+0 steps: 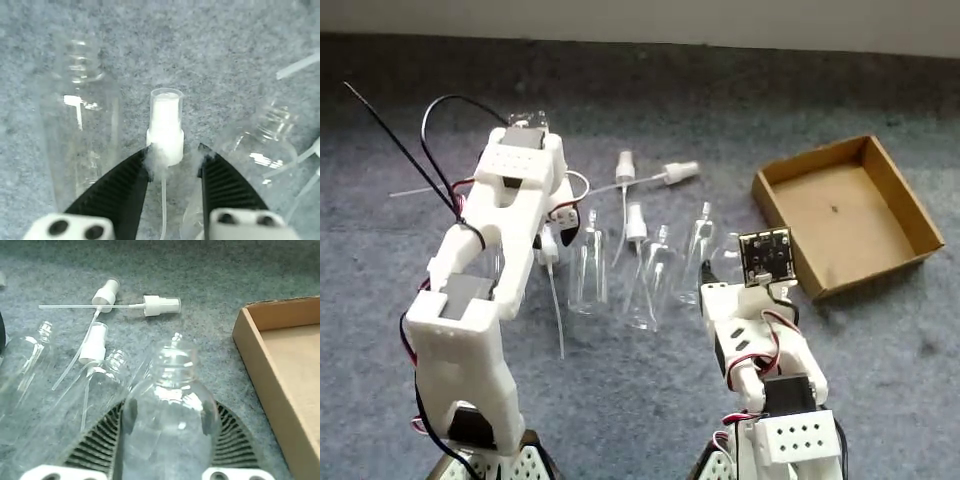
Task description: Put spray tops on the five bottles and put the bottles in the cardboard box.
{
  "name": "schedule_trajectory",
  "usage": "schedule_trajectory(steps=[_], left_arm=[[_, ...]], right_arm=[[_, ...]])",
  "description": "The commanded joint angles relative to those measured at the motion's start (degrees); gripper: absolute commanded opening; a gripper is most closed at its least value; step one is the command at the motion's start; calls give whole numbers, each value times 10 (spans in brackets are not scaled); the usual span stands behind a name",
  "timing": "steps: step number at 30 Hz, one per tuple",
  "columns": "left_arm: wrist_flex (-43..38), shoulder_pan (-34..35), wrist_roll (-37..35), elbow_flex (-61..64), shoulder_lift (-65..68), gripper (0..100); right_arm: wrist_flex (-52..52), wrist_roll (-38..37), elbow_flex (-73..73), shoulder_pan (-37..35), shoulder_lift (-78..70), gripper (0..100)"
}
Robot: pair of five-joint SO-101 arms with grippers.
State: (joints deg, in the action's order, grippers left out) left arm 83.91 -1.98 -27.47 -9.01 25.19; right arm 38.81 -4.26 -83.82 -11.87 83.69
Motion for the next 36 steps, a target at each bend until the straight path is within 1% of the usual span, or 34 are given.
schedule_trajectory(steps=[1, 7, 13, 16, 21, 34, 36], left_arm=[[8, 8, -6, -29, -7, 127], [5, 16, -5, -25, -3, 127], [3, 42, -3, -22, -1, 127], [-2, 37, -3, -2, -1, 127], [-47, 32, -2, 17, 25, 127], [-47, 7, -3, 18, 49, 120], [-47, 7, -4, 18, 49, 92]], right_arm=[[-13, 6, 7, 0, 10, 116], [-13, 6, 7, 0, 10, 116], [-13, 6, 7, 0, 10, 116], [-13, 6, 7, 0, 10, 116], [-12, 5, 6, 0, 10, 116], [-11, 4, 6, 0, 10, 116], [-11, 5, 6, 0, 10, 115]])
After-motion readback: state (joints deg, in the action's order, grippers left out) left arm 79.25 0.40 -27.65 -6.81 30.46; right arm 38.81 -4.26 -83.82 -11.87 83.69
